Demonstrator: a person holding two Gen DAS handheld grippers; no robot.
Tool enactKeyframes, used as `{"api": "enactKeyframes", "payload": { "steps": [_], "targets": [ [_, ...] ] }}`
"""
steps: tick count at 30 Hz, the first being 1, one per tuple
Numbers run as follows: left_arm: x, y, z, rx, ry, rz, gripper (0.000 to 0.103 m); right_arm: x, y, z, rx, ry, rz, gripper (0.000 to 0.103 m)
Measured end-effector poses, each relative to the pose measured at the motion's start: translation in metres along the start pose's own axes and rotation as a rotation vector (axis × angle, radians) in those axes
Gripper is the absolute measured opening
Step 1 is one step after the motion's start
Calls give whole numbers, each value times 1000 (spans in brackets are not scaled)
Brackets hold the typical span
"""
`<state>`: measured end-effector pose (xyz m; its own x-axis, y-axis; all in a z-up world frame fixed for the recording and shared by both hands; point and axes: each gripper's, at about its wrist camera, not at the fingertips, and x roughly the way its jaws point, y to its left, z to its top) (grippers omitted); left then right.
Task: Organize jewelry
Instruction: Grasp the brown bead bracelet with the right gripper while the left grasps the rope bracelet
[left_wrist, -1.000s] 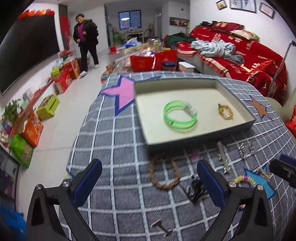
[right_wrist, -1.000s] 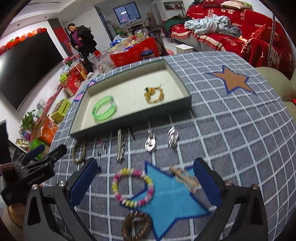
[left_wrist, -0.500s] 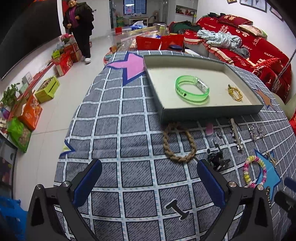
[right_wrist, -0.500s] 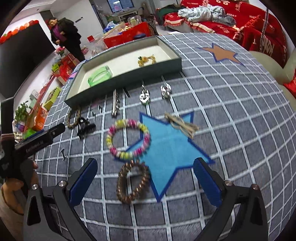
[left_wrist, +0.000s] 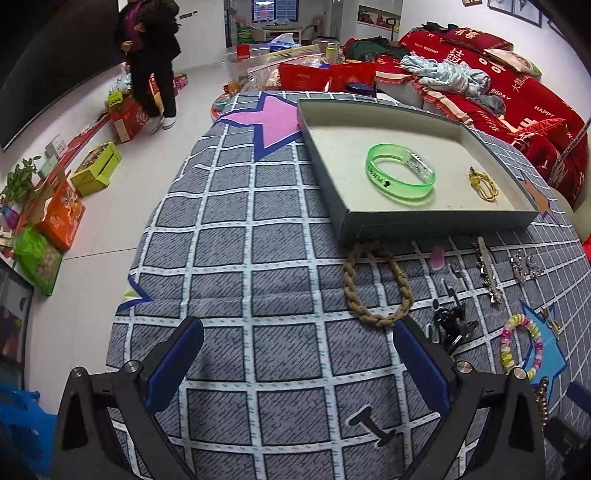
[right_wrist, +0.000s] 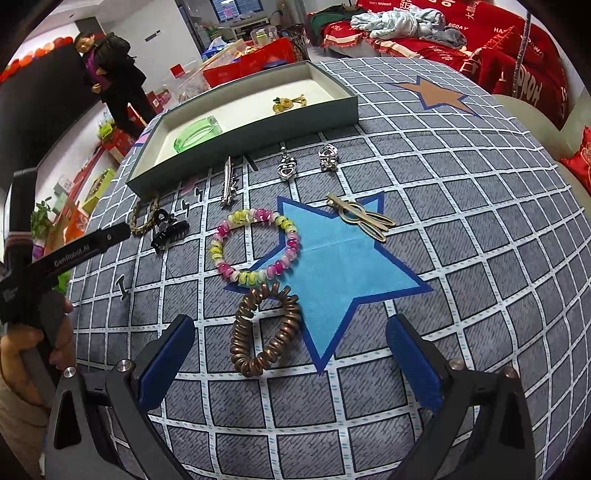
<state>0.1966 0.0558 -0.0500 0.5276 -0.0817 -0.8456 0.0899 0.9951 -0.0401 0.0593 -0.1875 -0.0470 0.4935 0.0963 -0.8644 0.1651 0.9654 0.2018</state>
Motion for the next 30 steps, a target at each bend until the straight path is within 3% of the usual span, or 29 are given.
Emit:
{"api": "enactKeyframes", "payload": {
  "steps": [8, 17, 21, 24, 25, 26, 28, 30],
  "targets": [
    [4, -13, 10, 23, -1, -9, 103, 10, 15, 1, -53, 7, -39, 102],
    [17, -29, 12, 71, 28, -16, 99, 20, 30, -8, -144, 10, -125, 87],
    [19, -36, 11, 91, 15, -20, 96, 18, 34, -8, -172, 0, -143, 71],
    [16, -40, 12, 112, 0, -31, 78, 16, 33, -7, -174, -7, -145, 53],
    [16, -42, 12, 120, -4, -37, 67, 15, 33, -7, -175, -8, -145, 45],
    [14, -44, 12, 130, -11, -46, 50, 15, 33, -7, -176, -8, -144, 44],
    [12, -48, 11, 150, -17, -57, 32, 14, 33, -7, -180, -10, -136, 29],
    [11, -48, 11, 149, -17, -67, 32, 13, 32, -7, -182, -15, -131, 25]
  ]
}}
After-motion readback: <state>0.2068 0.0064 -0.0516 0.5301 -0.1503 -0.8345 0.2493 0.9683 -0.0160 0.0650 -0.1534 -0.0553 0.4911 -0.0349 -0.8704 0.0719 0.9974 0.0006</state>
